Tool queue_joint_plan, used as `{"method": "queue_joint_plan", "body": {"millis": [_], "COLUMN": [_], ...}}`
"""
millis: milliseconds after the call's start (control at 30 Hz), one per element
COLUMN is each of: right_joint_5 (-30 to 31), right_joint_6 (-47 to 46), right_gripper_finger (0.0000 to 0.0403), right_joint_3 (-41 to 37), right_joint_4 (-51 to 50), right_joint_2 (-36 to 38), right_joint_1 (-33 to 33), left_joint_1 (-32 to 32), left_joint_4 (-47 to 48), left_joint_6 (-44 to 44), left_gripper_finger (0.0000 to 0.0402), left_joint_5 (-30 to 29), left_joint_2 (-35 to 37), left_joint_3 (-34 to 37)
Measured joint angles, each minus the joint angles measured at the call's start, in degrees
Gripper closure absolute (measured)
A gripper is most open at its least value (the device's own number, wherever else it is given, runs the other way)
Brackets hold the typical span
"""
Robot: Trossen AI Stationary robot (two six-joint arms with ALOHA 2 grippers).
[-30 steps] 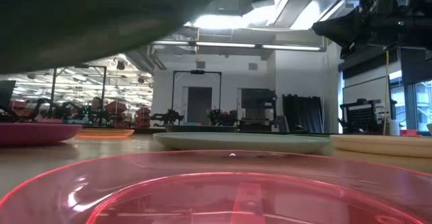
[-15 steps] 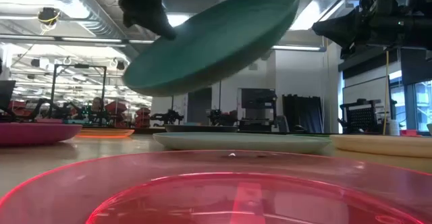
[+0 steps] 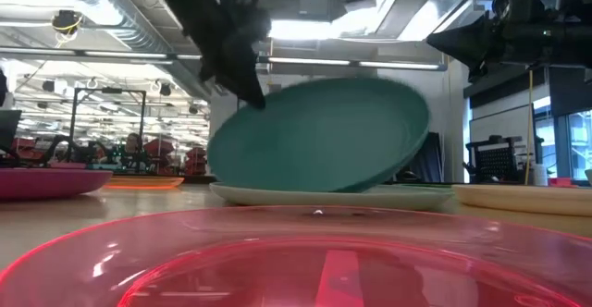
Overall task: Stack plastic plates
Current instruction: Stack the green plate on top of the gray plate, then stack the light green plate on top of the green plate
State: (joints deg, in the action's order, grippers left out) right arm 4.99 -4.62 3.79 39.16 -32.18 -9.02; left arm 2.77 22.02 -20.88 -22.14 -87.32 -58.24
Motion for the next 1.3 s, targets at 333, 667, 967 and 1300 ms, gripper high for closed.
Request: {"method": "queue_joint_plan", "body": {"millis": [333, 667, 967, 1300], "right_joint_5": [0.00, -0.02, -1.12, -3.13], "right_joint_6": [-0.04, -1.50, -1.53, -1.04], "right_gripper_finger": [0.0402, 0.0402, 0.0402, 0.0402], "right_joint_3": [0.00, 0.00, 0.00, 0.93], "right_joint_4": [-0.03, -0.23, -0.30, -5.69], "right_joint_2": [-0.02, 0.00, -0.01, -0.08], "right_joint_1": [0.00, 0.00, 0.00, 0.09], "left_joint_1": [2.40, 3.73, 3.43, -7.20], "left_joint_4": [-6.08, -6.99, -9.46, -15.65], "left_joint_6": [1.79, 2.48, 3.73, 10.52], "left_gripper_finger": [0.0391, 0.0381, 0.0310, 0.0302], "left_joint_5": [3.50, 3.12, 2.92, -8.60], "left_joint_2": [-7.79, -10.76, -10.27, -5.31], "left_joint_3": [0.00, 0.00, 0.00, 1.49]}}
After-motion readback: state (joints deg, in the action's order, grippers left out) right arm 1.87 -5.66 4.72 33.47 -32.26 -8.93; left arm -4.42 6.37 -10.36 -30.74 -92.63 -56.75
